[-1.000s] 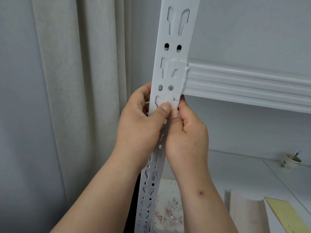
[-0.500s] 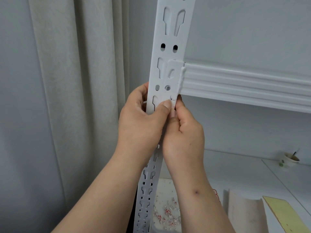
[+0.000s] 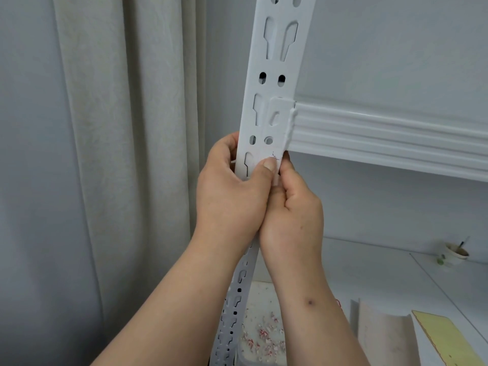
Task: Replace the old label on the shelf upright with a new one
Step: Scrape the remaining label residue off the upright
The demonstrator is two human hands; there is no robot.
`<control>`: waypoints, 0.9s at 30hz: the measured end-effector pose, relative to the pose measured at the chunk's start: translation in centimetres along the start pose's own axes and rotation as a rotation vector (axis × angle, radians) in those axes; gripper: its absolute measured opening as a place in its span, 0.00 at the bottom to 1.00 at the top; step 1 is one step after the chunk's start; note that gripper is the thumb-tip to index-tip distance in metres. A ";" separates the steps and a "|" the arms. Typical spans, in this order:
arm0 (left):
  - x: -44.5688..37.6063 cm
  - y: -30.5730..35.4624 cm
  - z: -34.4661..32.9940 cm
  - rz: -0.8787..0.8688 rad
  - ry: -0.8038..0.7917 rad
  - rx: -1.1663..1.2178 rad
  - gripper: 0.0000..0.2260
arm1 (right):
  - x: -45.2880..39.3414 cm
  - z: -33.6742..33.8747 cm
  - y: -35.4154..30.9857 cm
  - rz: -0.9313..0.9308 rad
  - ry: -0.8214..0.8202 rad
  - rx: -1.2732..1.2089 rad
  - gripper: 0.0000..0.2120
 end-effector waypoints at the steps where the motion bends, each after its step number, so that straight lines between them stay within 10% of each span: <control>1: 0.0 0.0 0.0 0.002 0.001 0.002 0.16 | 0.0 0.0 0.0 0.002 0.001 -0.002 0.14; 27: 0.2 -0.2 0.4 -0.002 -0.071 0.101 0.16 | -0.2 0.1 0.9 0.018 -0.006 0.015 0.16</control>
Point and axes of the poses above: each hand's wrist, its own x-axis away from the middle knuckle, its own z-axis out of the back of the hand, y = z × x, the point moved 2 cm from there along -x, towards the middle knuckle, and after that the axes turned 4 degrees about -y, right-handed, at the moved point
